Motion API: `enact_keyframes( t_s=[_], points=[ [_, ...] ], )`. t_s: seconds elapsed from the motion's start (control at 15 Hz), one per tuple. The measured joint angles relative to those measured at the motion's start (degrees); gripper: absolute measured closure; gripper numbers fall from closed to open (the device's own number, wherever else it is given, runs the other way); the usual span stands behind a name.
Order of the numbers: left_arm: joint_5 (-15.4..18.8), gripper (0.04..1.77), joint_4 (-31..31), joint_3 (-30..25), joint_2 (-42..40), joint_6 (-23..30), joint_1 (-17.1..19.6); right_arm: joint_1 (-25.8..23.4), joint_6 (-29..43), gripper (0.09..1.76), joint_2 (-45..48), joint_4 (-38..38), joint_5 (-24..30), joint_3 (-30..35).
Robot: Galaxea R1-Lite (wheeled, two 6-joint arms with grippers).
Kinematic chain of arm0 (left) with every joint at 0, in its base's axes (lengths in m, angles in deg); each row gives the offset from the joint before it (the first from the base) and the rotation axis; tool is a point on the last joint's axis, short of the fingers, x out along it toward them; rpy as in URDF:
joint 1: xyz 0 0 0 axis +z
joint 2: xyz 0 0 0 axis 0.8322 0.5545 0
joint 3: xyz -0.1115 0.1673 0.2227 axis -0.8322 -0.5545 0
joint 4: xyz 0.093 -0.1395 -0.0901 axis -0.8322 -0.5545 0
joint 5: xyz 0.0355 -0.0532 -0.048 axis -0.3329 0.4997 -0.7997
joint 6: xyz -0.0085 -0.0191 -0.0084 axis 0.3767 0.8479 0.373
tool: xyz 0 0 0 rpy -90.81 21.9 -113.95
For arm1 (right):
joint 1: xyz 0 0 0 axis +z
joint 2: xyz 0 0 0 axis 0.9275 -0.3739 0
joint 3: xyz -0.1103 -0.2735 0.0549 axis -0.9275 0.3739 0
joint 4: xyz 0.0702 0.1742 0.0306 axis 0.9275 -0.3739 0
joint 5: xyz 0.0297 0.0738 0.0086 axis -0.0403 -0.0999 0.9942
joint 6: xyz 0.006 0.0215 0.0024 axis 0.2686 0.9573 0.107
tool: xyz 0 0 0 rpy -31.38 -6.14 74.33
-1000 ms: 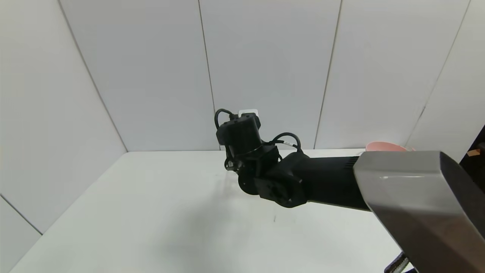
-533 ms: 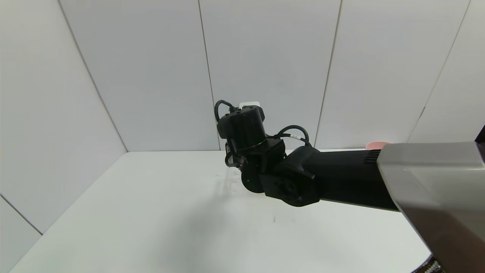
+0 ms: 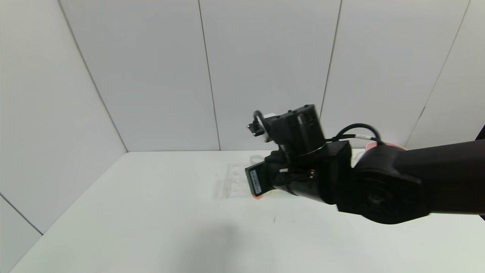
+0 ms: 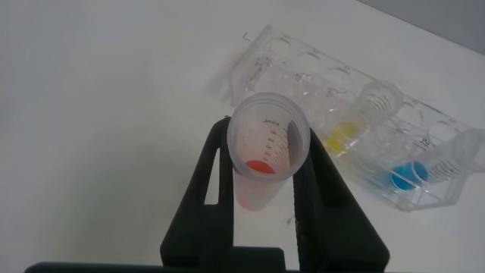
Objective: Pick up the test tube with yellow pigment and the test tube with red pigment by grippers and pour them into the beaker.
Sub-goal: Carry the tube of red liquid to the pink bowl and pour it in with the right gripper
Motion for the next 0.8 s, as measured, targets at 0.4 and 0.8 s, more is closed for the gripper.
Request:
enact_keyframes(
  t_s=[0.4, 0.8],
  points=[
    [0.0, 0.09, 0.0, 0.0, 0.0, 0.0, 0.0, -15.8, -12.9, 1.34, 16.7, -0.2, 23.0, 14.5],
    [0.0, 0.09, 0.0, 0.0, 0.0, 0.0, 0.0, -40.1, -25.1, 1.34, 22.7, -2.9, 50.2, 17.7]
  ],
)
